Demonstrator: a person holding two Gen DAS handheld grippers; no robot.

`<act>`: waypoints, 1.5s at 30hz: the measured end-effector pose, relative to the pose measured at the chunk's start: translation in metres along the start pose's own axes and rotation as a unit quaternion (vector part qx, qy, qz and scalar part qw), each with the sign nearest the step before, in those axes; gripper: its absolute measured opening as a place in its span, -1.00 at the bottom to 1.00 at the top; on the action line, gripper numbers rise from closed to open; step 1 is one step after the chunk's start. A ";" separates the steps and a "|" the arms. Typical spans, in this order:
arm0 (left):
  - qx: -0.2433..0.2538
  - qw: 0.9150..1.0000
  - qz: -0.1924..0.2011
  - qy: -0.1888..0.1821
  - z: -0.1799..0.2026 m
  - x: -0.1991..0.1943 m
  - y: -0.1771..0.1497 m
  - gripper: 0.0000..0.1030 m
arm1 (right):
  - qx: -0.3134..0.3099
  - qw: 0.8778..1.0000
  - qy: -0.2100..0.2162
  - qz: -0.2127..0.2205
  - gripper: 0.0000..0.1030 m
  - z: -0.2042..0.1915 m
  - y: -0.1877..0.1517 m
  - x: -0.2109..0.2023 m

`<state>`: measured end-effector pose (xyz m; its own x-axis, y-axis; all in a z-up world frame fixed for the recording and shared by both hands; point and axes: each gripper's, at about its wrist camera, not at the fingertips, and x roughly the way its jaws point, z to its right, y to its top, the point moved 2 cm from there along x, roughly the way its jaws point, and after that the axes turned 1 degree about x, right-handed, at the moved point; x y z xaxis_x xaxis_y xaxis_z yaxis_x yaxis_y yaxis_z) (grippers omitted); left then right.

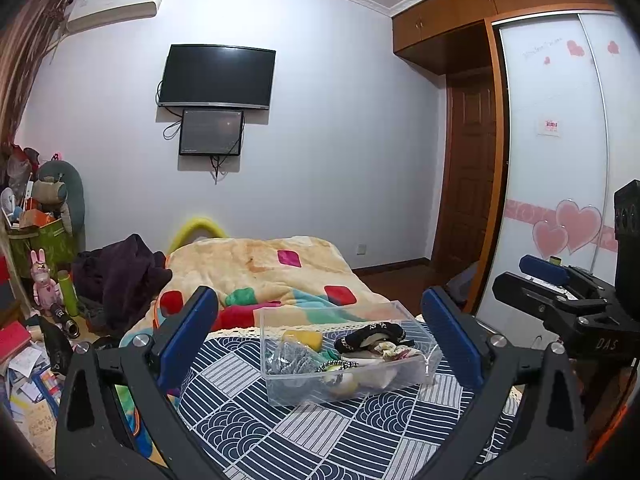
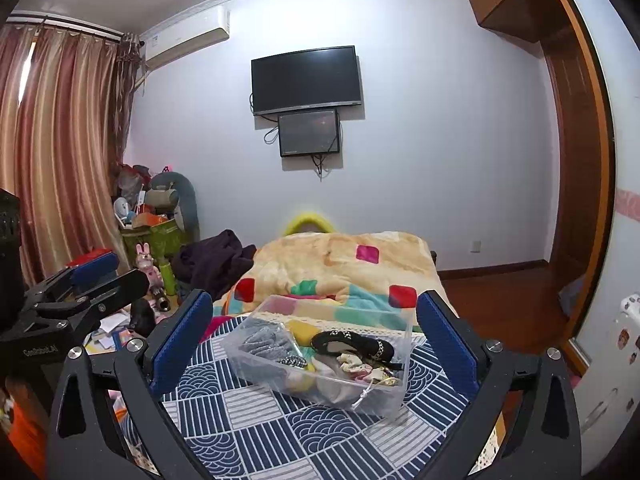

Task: Organize soft objects

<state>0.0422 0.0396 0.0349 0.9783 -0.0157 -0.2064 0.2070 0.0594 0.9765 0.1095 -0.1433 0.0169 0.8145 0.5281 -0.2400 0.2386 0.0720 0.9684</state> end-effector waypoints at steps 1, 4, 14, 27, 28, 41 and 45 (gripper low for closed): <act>0.000 1.000 0.000 0.000 0.000 0.000 0.000 1.00 | 0.001 1.000 0.000 0.000 0.98 0.000 0.000 0.000; 0.000 1.000 0.000 0.000 0.000 -0.001 -0.001 1.00 | 0.003 1.000 0.000 0.001 0.98 0.000 0.001 -0.002; 0.001 1.000 0.000 0.000 0.000 -0.002 -0.001 1.00 | 0.003 1.000 0.000 0.003 0.98 -0.001 0.001 -0.005; -0.002 1.000 -0.002 -0.009 0.002 -0.001 -0.001 1.00 | 0.004 1.000 0.000 0.005 0.99 -0.001 0.002 -0.006; -0.003 1.000 -0.003 -0.011 0.002 0.000 -0.002 1.00 | 0.004 1.000 0.000 0.004 0.99 -0.001 0.001 -0.006; -0.005 1.000 -0.010 -0.020 0.000 0.001 -0.001 1.00 | 0.005 1.000 0.000 0.003 0.99 -0.002 0.002 -0.007; -0.004 1.000 -0.010 -0.017 -0.001 0.002 -0.001 1.00 | 0.005 1.000 0.000 0.003 0.99 -0.002 0.001 -0.007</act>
<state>0.0442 0.0408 0.0331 0.9733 -0.0518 -0.2235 0.2267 0.0665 0.9717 0.1024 -0.1450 0.0203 0.8157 0.5290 -0.2340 0.2385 0.0609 0.9692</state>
